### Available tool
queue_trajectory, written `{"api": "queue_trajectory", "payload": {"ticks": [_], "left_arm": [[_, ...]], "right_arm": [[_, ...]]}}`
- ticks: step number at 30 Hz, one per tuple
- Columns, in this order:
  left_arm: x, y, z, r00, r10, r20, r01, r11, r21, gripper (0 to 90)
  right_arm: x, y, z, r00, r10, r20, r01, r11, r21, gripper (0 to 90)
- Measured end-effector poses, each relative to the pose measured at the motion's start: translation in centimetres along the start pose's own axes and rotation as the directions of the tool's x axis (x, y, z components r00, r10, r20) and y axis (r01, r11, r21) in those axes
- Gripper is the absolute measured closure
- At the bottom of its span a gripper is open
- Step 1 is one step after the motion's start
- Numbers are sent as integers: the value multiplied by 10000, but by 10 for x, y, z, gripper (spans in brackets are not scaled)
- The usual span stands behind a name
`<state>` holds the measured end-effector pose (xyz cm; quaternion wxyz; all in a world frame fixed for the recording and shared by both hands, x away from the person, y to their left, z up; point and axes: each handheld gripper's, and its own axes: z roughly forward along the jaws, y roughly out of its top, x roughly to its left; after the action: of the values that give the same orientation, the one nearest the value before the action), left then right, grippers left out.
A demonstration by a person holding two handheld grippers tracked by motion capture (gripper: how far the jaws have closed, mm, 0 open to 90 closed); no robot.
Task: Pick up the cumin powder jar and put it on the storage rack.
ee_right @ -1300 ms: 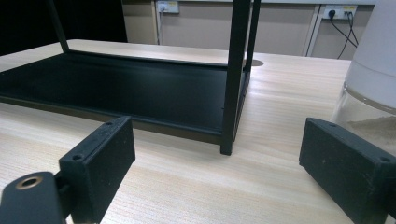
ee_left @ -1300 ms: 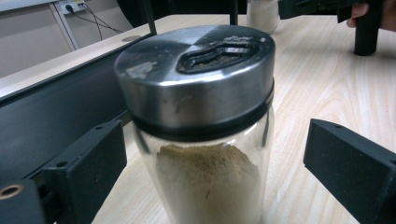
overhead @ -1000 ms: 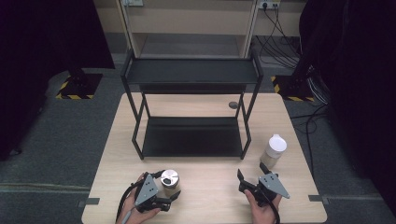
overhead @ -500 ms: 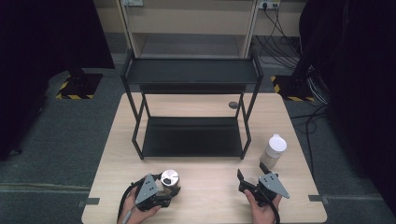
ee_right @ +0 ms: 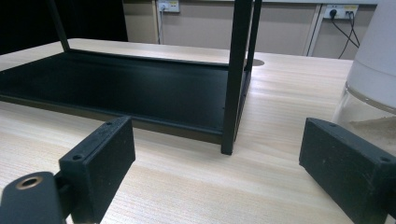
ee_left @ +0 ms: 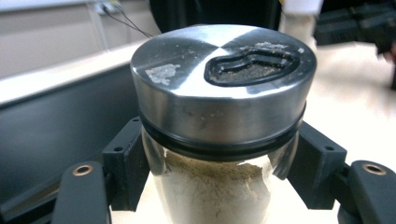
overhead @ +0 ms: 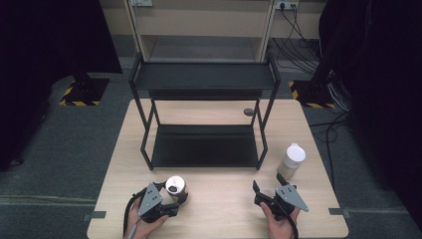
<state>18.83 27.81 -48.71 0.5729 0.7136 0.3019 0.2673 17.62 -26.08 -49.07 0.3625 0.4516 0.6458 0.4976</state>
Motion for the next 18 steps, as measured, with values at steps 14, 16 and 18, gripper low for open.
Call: {"api": "queue_trajectory", "payload": {"ticks": [14,16,18], "left_arm": [[-20,4,-10,9859,-40,-1673,-113,9959,-903,308],[-21,6,-10,9843,-11,-1767,-158,9955,-939,308],[-23,8,-8,9817,-46,-1901,-161,9941,-1071,308]], "right_arm": [[1,-1,0,10000,-3,29,3,10000,-32,107],[1,-1,0,10000,-5,29,5,10000,-32,107],[1,-1,0,10000,-10,43,10,10000,-39,107]]}}
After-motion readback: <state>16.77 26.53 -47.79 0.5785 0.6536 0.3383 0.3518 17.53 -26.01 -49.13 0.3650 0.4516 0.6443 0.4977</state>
